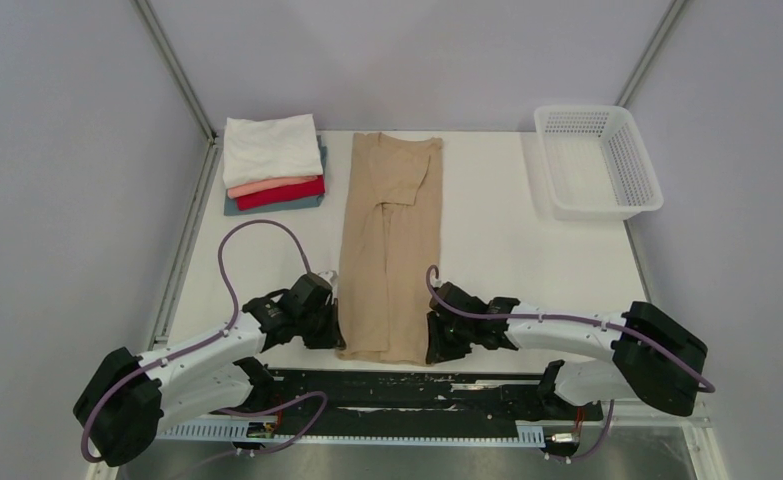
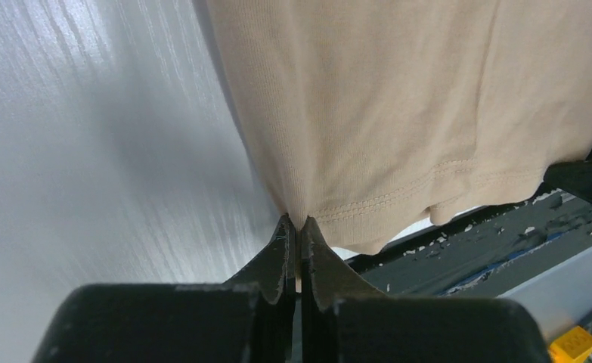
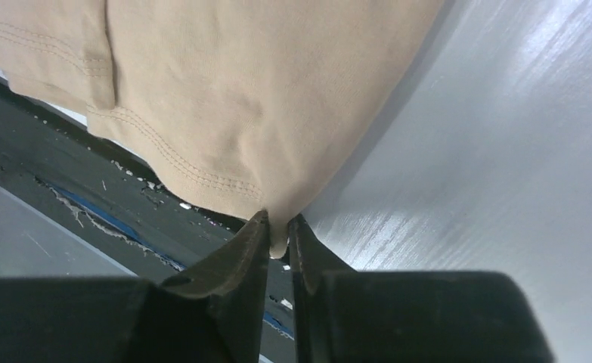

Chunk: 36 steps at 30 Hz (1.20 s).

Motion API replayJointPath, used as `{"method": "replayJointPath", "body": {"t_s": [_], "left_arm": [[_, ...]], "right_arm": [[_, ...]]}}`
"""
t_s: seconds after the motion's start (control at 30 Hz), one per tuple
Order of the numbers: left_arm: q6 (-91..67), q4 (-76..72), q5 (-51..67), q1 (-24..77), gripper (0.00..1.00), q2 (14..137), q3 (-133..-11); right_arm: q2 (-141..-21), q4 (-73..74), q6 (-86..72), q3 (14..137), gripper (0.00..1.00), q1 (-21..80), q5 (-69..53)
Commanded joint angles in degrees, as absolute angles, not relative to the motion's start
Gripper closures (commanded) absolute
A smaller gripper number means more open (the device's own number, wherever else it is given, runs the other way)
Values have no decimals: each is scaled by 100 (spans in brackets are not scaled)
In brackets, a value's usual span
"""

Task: Fold and stack the t-shirts
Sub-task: Grab the bottom of the folded rectangular tshirt with both arms, then fold the folded rectangular tshirt in 1/3 of the way

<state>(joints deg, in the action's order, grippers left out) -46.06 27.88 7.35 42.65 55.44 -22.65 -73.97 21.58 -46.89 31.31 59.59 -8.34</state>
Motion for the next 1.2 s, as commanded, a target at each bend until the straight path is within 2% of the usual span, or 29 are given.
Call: {"method": "replayJointPath", "body": {"t_s": [0.0,0.13,0.33,0.5,0.77,1.17], "left_arm": [[-4764,2571,878,4258,100,5546,-2373],[-4728,2680,325,4252,100,5538,-2763],[-4464,2164,186,3821,100,5937,-3687],[-4355,2001,370,3188,100,7025,-4646],[-3987,2002,379,2343,100,8372,-6108],[-3505,2200,800,1817,99,10238,-7789]], "right_arm": [[-7203,1997,-4770,3243,86,6002,-462],[-7127,2022,-4517,3634,93,5900,-33],[-7506,2090,-3771,4555,95,5195,-2],[-7927,2063,-3216,5226,97,4275,-1],[-8945,1837,-2699,6412,98,3355,111],[-10145,1487,-2374,7436,99,2559,-508]]}}
